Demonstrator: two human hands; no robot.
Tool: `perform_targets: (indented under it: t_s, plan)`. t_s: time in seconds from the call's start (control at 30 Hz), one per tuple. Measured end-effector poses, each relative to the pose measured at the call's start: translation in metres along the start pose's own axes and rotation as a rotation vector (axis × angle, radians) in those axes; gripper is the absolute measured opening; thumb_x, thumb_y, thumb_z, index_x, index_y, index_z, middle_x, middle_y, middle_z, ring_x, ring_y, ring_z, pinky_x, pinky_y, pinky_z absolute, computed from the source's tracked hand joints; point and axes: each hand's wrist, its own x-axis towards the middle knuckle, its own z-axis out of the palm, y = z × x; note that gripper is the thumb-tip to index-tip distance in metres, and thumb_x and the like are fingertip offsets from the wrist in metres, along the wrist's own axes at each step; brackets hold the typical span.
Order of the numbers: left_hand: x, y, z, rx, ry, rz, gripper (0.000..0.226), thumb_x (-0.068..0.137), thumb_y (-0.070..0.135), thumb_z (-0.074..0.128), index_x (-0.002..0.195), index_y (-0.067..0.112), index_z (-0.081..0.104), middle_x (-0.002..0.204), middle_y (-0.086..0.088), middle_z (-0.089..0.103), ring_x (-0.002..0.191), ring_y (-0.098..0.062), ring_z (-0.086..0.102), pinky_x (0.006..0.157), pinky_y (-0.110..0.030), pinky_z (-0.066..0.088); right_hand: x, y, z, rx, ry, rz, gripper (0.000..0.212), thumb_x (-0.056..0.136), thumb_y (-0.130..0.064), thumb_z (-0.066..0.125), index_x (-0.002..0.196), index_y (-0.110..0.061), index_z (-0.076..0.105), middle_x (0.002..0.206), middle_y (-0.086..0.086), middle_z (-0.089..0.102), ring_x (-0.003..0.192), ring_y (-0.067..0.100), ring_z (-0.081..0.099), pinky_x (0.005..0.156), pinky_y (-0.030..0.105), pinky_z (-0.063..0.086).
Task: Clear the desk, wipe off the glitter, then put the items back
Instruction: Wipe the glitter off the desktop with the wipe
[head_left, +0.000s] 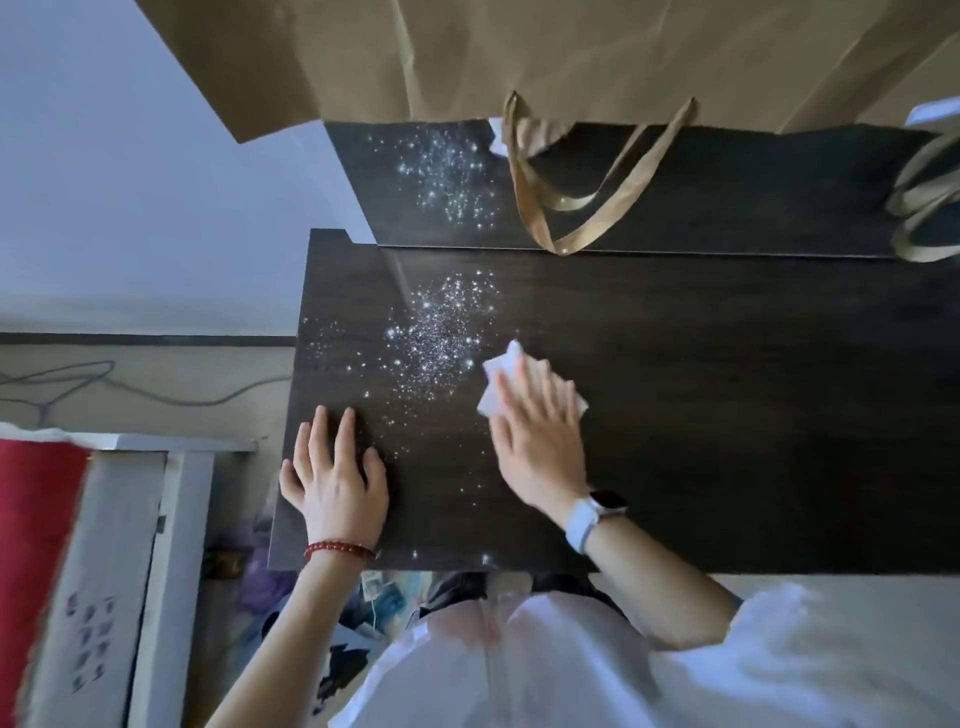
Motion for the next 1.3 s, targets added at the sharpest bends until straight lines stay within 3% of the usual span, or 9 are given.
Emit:
perform_targets:
  t_s: [0.17, 0.27, 0.37, 0.53, 0.63, 0.8, 1.03, 1.17, 1.3]
  plan:
    - [0.000, -0.030, -0.010, 0.021, -0.035, 0.019, 0.056, 0.080, 0.032, 0.035, 0.134, 0.017, 0.039, 0.150, -0.014, 0.023, 0.139, -0.032, 0.016, 0.110, -0.055, 0.009, -0.042, 0.002, -0.006, -0.102, -0.159, -0.428, 0.049, 0.093, -0.031, 0.029, 0.141, -0.023, 0.026, 0.152, 0.001, 0.026, 0.139, 0.026, 0.022, 0.111, 0.047, 0.015]
    - [0.000, -0.045, -0.015, -0.006, -0.053, -0.004, 0.059, 0.081, 0.033, 0.033, 0.138, 0.017, 0.030, 0.153, -0.014, 0.016, 0.140, -0.031, 0.011, 0.111, -0.053, 0.008, -0.006, 0.059, -0.018, -0.172, 0.013, -0.029, 0.049, 0.091, -0.029, 0.026, 0.136, -0.012, 0.035, 0.145, 0.016, 0.037, 0.130, 0.041, 0.036, 0.100, 0.058, 0.036]
    - [-0.003, -0.056, -0.020, -0.075, -0.107, -0.078, 0.057, 0.091, 0.029, 0.037, 0.143, 0.014, 0.017, 0.154, -0.014, 0.010, 0.141, -0.028, 0.010, 0.112, -0.050, 0.010, 0.019, 0.055, -0.029, -0.046, 0.064, 0.408, 0.063, 0.086, -0.037, 0.013, 0.139, -0.008, 0.030, 0.148, 0.022, 0.026, 0.134, 0.043, 0.025, 0.107, 0.056, 0.022]
    - [-0.006, -0.060, -0.021, -0.201, -0.190, -0.127, 0.059, 0.094, 0.026, 0.037, 0.143, 0.009, 0.009, 0.149, -0.016, 0.025, 0.134, -0.033, 0.028, 0.108, -0.048, 0.025, -0.083, -0.031, 0.009, -0.109, -0.131, -0.172, 0.049, 0.096, -0.033, 0.015, 0.141, -0.014, 0.026, 0.150, 0.011, 0.027, 0.138, 0.032, 0.021, 0.111, 0.046, 0.012]
    - [-0.005, -0.057, -0.021, -0.204, -0.172, -0.136, 0.058, 0.094, 0.026, 0.037, 0.143, 0.010, 0.011, 0.148, -0.016, 0.027, 0.131, -0.035, 0.032, 0.105, -0.048, 0.031, -0.087, 0.004, -0.005, -0.184, -0.161, -0.323, 0.048, 0.096, -0.031, 0.014, 0.139, -0.014, 0.029, 0.148, 0.010, 0.032, 0.135, 0.031, 0.025, 0.108, 0.050, 0.023]
    - [-0.007, -0.058, -0.020, -0.199, -0.163, -0.127, 0.055, 0.094, 0.028, 0.034, 0.142, 0.013, 0.013, 0.147, -0.013, 0.028, 0.125, -0.037, 0.039, 0.095, -0.050, 0.038, -0.023, 0.057, -0.034, -0.098, 0.039, 0.421, 0.057, 0.091, -0.036, 0.013, 0.136, -0.005, 0.032, 0.144, 0.025, 0.032, 0.128, 0.046, 0.032, 0.101, 0.059, 0.031]
    - [-0.005, -0.063, -0.027, -0.319, -0.208, -0.088, 0.056, 0.094, 0.025, 0.039, 0.143, 0.015, 0.013, 0.147, -0.011, 0.028, 0.128, -0.033, 0.037, 0.098, -0.045, 0.035, -0.121, -0.036, 0.008, -0.165, -0.276, -0.458, 0.049, 0.093, -0.030, 0.027, 0.142, -0.023, 0.025, 0.150, 0.000, 0.020, 0.139, 0.024, 0.016, 0.113, 0.042, 0.006]
    - [-0.003, -0.071, -0.027, -0.403, -0.256, -0.056, 0.060, 0.094, 0.025, 0.041, 0.144, 0.017, 0.008, 0.150, -0.009, 0.025, 0.134, -0.026, 0.030, 0.106, -0.039, 0.030, -0.127, 0.021, -0.016, -0.243, -0.324, -0.402, 0.048, 0.096, -0.034, 0.007, 0.144, -0.028, 0.013, 0.151, 0.001, 0.017, 0.139, 0.023, 0.011, 0.113, 0.040, 0.001]
    - [0.003, -0.090, -0.031, -0.575, -0.328, -0.021, 0.060, 0.093, 0.018, 0.046, 0.144, 0.020, 0.014, 0.138, 0.004, 0.035, 0.124, -0.014, 0.038, 0.102, -0.026, 0.034, -0.113, -0.030, 0.002, -0.186, -0.324, -0.440, 0.048, 0.095, -0.033, 0.024, 0.142, -0.028, 0.022, 0.152, 0.002, 0.024, 0.140, 0.026, 0.014, 0.113, 0.046, 0.005]
